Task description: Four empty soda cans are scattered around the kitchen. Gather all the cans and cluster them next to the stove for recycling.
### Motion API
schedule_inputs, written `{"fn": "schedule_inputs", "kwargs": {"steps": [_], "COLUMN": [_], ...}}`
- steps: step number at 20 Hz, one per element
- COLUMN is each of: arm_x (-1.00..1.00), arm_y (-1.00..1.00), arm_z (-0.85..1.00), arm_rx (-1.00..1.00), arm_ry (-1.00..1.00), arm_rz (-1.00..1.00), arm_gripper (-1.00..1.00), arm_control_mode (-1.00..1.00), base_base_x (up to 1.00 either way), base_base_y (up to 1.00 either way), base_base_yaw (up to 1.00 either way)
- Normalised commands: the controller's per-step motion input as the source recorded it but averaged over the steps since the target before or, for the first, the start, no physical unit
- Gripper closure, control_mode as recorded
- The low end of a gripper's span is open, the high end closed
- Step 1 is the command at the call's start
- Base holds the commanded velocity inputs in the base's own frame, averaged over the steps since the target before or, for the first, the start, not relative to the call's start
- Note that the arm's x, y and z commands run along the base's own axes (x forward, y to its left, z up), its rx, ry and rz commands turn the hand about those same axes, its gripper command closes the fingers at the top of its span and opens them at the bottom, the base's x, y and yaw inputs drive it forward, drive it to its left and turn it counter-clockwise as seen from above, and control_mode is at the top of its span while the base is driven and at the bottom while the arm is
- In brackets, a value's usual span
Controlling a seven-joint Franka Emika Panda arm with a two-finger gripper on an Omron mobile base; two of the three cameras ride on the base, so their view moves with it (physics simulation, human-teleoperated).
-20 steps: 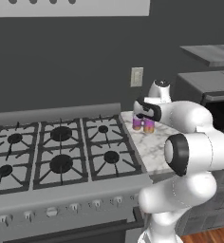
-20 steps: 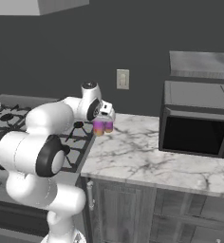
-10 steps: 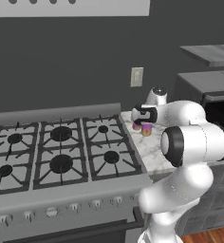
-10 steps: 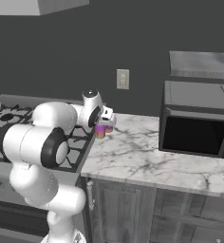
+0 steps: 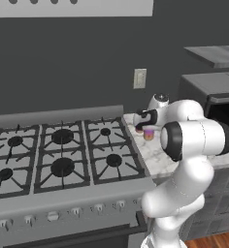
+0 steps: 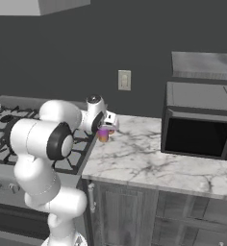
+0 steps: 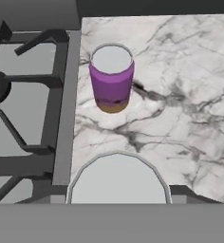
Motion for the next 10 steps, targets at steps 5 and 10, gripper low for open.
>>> {"fn": "schedule_inputs", "kwargs": {"steps": [5,10], "arm_x": [0.27,0.18], "arm_y": [-0.10,-0.03], "arm_z": [-0.15,-0.06], "arm_rx": [0.00,0.00], "arm_ry": [-0.01,0.00], "arm_rz": [0.00,0.00], "arm_gripper": [1.00,1.00], "arm_control_mode": [-1.00,-1.00], "base_base_x": [0.00,0.00], "base_base_y": [0.00,0.00], "base_base_yaw": [0.00,0.00]}}
